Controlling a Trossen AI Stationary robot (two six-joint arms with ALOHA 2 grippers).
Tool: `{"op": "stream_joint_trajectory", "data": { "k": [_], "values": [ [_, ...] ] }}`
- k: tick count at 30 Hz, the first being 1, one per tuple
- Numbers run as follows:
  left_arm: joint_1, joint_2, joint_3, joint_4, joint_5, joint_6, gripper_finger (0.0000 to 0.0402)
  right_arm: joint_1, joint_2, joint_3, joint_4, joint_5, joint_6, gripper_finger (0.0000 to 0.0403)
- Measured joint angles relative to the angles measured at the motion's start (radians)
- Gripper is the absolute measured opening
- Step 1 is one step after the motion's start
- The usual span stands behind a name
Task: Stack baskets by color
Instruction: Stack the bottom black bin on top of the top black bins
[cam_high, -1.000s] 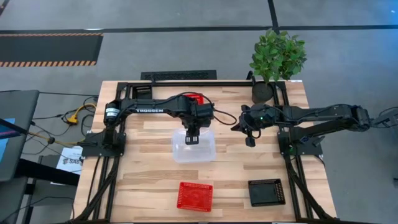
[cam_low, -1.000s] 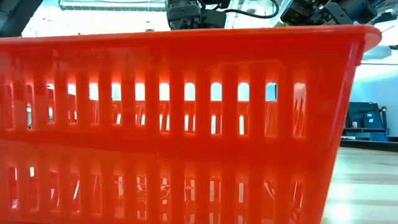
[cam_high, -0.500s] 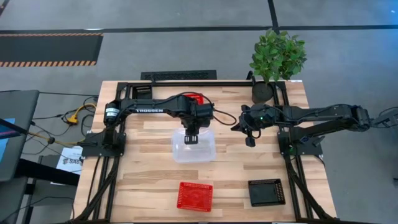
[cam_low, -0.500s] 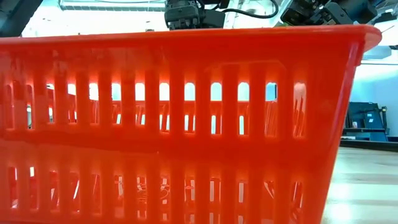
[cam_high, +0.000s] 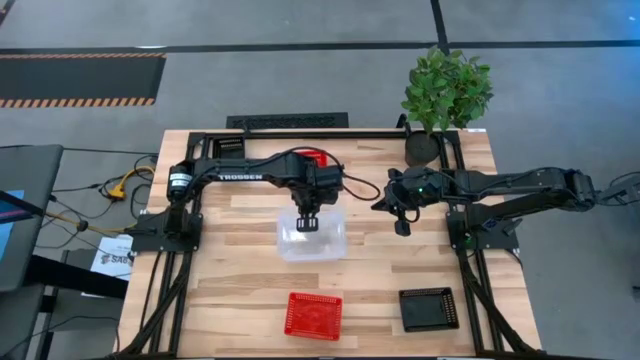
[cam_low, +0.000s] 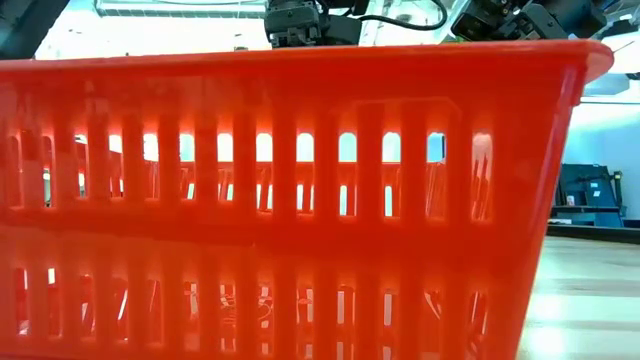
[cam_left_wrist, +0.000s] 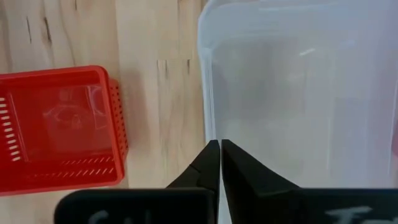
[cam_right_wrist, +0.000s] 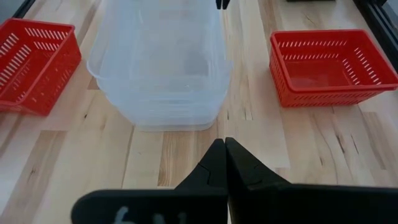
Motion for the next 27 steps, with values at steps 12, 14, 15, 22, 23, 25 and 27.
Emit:
{"op": "stream_joint_trajectory", "data": {
  "k": [12, 14, 15, 22, 23, 25, 27],
  "values": [
    [-0.002, -0.048, -0.001, -0.016, -0.018, -0.006, 0.0046, 0.000, 0.000, 0.000, 0.000, 0.000, -0.001, 0.0006],
    [-0.002, -0.078, -0.001, -0.045, -0.018, -0.010, 0.0058, 0.000, 0.000, 0.000, -0.001, 0.000, -0.001, 0.0006],
    [-0.001, -0.098, -0.001, -0.062, -0.018, -0.016, 0.0063, 0.000, 0.000, 0.000, -0.002, 0.000, -0.001, 0.0006],
    [-0.030, -0.325, -0.109, -0.044, -0.099, -0.093, 0.0073, 0.000, 0.000, 0.000, -0.009, 0.000, 0.027, 0.0006],
    [-0.041, -0.370, -0.155, -0.019, -0.120, -0.103, 0.0072, 0.000, 0.000, 0.000, -0.013, 0.000, 0.038, 0.0006],
    [-0.060, -0.472, -0.270, 0.059, -0.149, -0.126, 0.0071, 0.000, 0.000, 0.000, -0.020, 0.000, 0.066, 0.0007],
    [-0.076, -0.579, -0.401, 0.168, -0.159, -0.148, 0.0071, 0.000, 0.000, 0.000, -0.021, 0.000, 0.076, 0.0012]
  ]
}}
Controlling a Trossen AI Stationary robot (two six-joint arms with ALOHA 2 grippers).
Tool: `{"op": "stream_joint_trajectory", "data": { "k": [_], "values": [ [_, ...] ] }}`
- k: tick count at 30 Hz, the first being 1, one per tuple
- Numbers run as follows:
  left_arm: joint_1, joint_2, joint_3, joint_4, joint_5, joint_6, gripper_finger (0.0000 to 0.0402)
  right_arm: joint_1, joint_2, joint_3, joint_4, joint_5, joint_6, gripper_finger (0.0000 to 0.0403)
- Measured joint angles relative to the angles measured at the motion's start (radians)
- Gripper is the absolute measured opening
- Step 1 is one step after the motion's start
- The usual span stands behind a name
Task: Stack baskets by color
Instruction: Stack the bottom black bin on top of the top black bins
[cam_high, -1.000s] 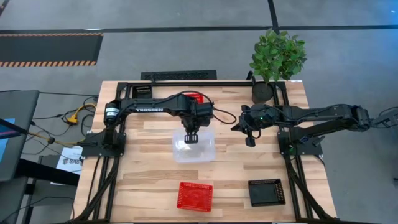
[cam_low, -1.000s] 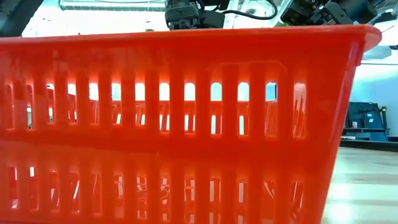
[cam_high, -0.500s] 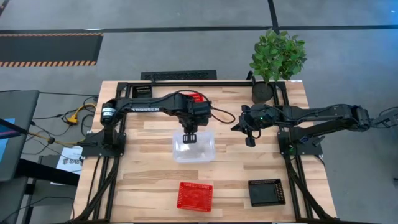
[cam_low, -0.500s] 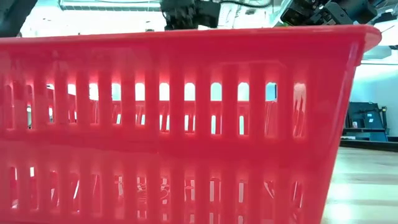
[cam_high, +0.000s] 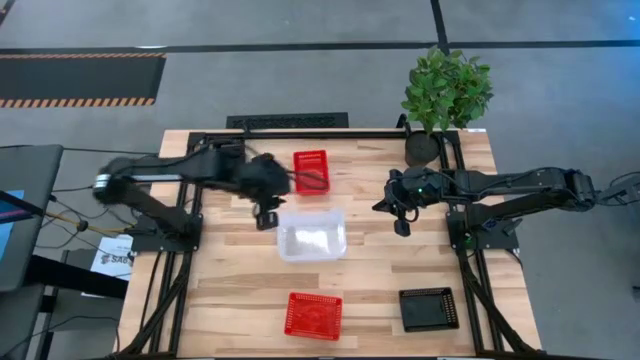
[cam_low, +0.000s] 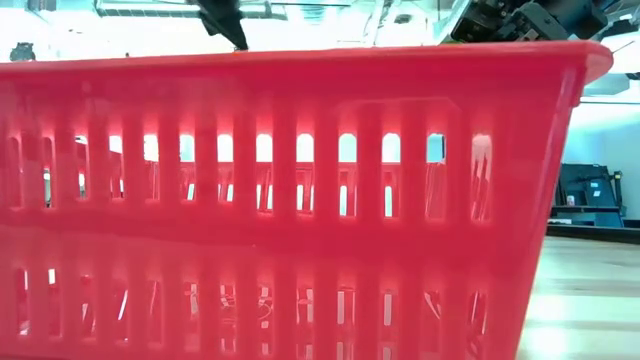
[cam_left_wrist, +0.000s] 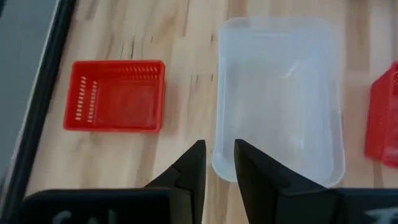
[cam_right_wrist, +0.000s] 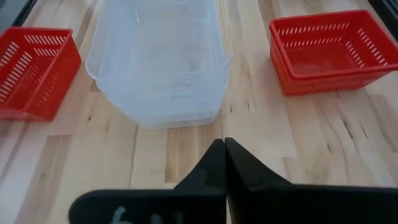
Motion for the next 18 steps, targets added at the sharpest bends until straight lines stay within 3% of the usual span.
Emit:
{"op": "stream_joint_trajectory", "data": {
  "k": [9, 18],
  "values": [
    [-0.059, -0.400, -0.535, 0.522, 0.011, -0.026, 0.0071, 0.013, 0.000, 0.034, -0.027, 0.000, 0.133, 0.0067],
    [-0.094, -0.609, -0.864, 0.851, 0.097, 0.034, 0.0071, 0.171, 0.000, 0.076, -0.237, -0.006, 0.396, 0.0081]
  ]
}}
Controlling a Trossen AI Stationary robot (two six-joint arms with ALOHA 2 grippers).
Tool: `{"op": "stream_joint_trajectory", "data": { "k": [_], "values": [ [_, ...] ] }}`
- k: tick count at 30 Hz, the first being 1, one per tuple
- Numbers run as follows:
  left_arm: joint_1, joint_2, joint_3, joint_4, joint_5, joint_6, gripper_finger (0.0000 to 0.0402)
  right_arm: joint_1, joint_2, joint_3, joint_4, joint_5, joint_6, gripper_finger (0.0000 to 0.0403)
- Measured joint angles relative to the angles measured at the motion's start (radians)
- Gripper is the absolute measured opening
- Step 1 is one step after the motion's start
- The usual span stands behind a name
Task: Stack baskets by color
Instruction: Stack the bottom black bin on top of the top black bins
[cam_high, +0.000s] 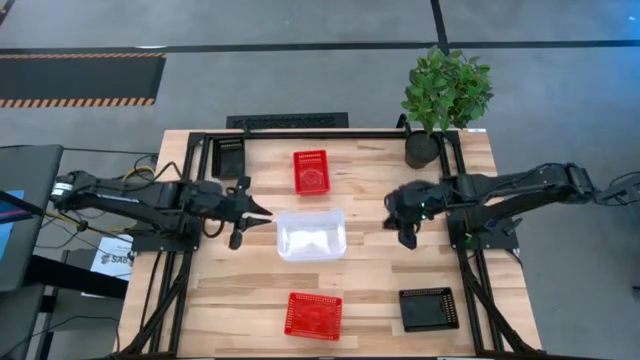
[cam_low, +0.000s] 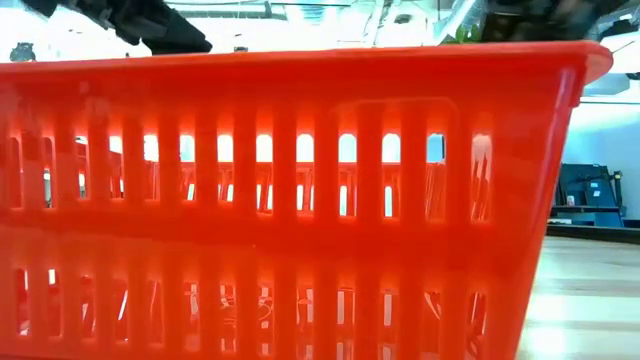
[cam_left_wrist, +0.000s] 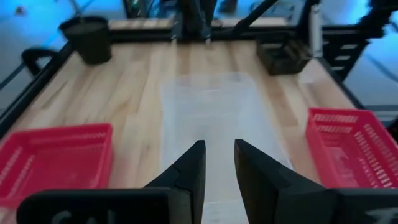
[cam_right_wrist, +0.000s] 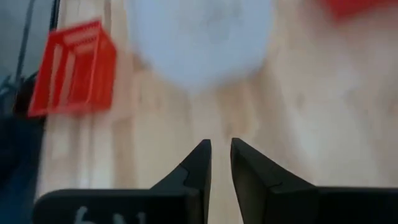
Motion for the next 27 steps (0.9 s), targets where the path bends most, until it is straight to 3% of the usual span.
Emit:
{"op": "stream_joint_trajectory", "data": {
  "k": [8, 13, 21, 27],
  "values": [
    [-0.002, -0.042, -0.166, 0.247, 0.028, 0.084, 0.0071, 0.267, 0.000, 0.000, -0.181, -0.022, 0.355, 0.0077],
    [-0.002, -0.041, -0.173, 0.260, -0.004, 0.121, 0.0071, 0.416, 0.004, 0.000, -0.177, -0.015, 0.437, 0.0077],
    [-0.001, -0.041, -0.173, 0.267, -0.035, 0.131, 0.0071, 0.553, 0.074, 0.000, -0.145, -0.013, 0.330, 0.0077],
    [-0.001, -0.041, -0.173, 0.265, -0.047, 0.150, 0.0071, 0.580, 0.148, 0.000, -0.146, -0.018, 0.283, 0.0094]
  ]
}}
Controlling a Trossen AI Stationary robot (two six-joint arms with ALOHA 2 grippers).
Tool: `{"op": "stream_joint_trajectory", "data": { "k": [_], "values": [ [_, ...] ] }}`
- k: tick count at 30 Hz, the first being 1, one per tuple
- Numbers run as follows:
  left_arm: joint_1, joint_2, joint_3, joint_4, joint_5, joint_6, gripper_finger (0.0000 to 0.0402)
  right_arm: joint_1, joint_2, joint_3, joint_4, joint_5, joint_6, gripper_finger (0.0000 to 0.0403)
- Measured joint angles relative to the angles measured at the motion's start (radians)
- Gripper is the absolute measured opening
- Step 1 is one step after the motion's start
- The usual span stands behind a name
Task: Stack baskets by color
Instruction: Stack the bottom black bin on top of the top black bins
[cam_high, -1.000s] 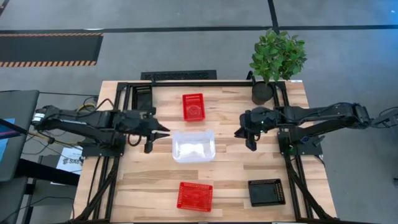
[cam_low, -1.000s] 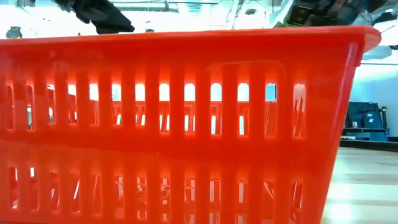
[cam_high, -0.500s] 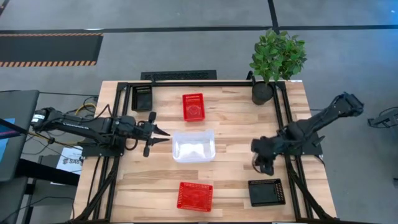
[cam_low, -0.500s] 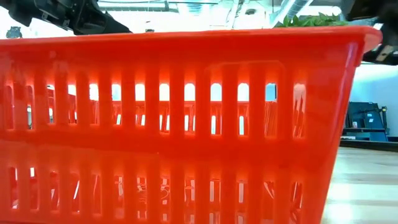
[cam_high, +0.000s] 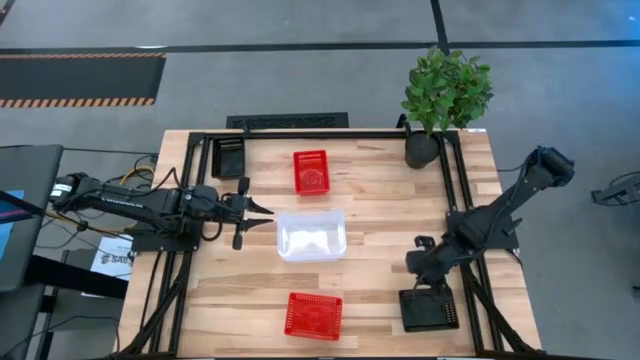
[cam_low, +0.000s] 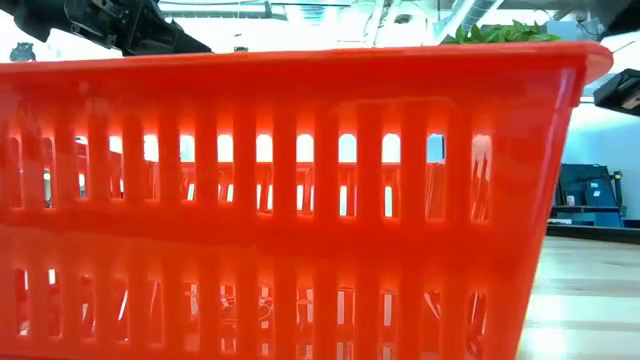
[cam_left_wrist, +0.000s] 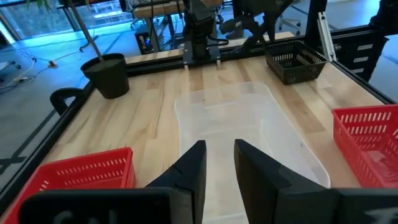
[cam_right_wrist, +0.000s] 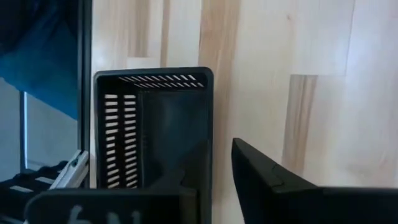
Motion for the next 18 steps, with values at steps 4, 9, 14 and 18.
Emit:
{"op": "stream_joint_trajectory", "data": {
  "k": [4, 9, 14, 18],
  "values": [
    [0.000, 0.000, 0.000, -0.001, 0.000, 0.000, 0.0071, 0.006, 0.043, 0.007, 0.000, -0.005, 0.035, 0.0134],
    [0.000, 0.000, 0.000, -0.006, -0.015, 0.003, 0.0071, 0.045, 0.100, 0.008, 0.000, -0.026, 0.055, 0.0197],
    [0.001, 0.000, 0.001, -0.026, -0.015, -0.001, 0.0071, 0.090, 0.166, 0.008, 0.007, -0.024, 0.103, 0.0236],
    [0.019, 0.000, 0.001, -0.040, -0.014, -0.001, 0.0071, 0.124, 0.227, 0.008, 0.011, -0.019, 0.104, 0.0239]
  ]
}}
